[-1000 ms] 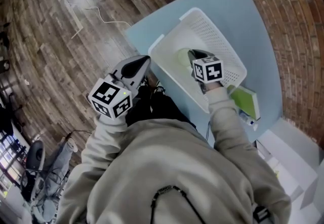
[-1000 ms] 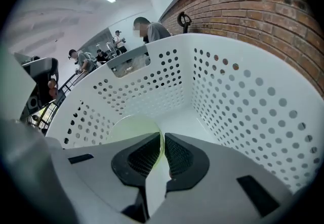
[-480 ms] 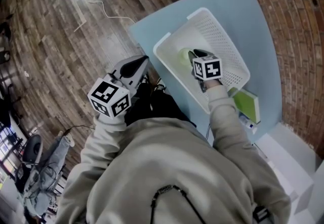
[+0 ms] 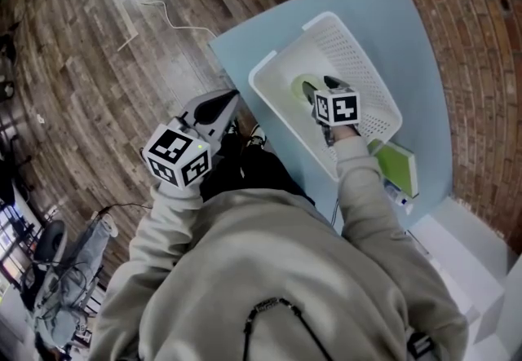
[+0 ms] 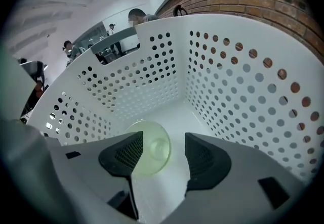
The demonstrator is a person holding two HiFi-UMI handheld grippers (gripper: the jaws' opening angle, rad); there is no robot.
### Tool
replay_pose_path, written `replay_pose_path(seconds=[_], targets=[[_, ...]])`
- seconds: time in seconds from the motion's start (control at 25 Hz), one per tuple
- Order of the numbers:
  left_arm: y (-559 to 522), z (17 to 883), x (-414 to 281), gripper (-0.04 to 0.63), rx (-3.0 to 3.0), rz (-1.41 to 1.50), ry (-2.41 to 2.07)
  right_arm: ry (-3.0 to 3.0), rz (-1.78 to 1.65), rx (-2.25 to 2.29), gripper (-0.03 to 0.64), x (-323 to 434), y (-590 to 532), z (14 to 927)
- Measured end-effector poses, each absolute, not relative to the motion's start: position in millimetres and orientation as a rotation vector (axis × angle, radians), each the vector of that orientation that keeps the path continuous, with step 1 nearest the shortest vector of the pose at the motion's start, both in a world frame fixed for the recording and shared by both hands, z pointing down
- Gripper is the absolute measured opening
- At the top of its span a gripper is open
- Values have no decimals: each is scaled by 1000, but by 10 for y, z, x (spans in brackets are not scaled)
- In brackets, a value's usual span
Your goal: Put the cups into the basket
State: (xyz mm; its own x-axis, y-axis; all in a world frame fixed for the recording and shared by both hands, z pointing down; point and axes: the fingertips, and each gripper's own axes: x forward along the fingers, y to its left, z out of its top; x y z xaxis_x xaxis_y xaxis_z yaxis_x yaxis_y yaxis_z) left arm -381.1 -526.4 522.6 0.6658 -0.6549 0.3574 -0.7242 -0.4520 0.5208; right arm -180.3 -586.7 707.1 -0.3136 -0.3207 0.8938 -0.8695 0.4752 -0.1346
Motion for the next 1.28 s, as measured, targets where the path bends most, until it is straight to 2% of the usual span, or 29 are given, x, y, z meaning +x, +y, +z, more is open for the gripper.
replay_pose_path(seconds=[0.32,0.52,0.68,0.84,1.08,1.28], targets=[[-5260,5005,-3813,-3,2264,101,-1044,-1886,800,1054,249,-1812,-5906,6763],[-5234,4709,-3753,-3,2325,80,-1014,-1993,780,1117,240,-1852,-5926,6221],[-5231,4415,-3670,-3,2393,65,-994,-2171,756,1187,139,-1905,-5907,5542],[-5245,4099,-3531,-3,2475,44,-962,-2291,629,1288,72,-1867,-5820,4815],[-5204,3681,-3253,-3,2587,10,-909,-2473,548,1384,15,-1807,-5511,3853],[-5128,3456,-2959,-3,2657,-8,-840,-2565,472,1417,12,-1749,-5258,3294]])
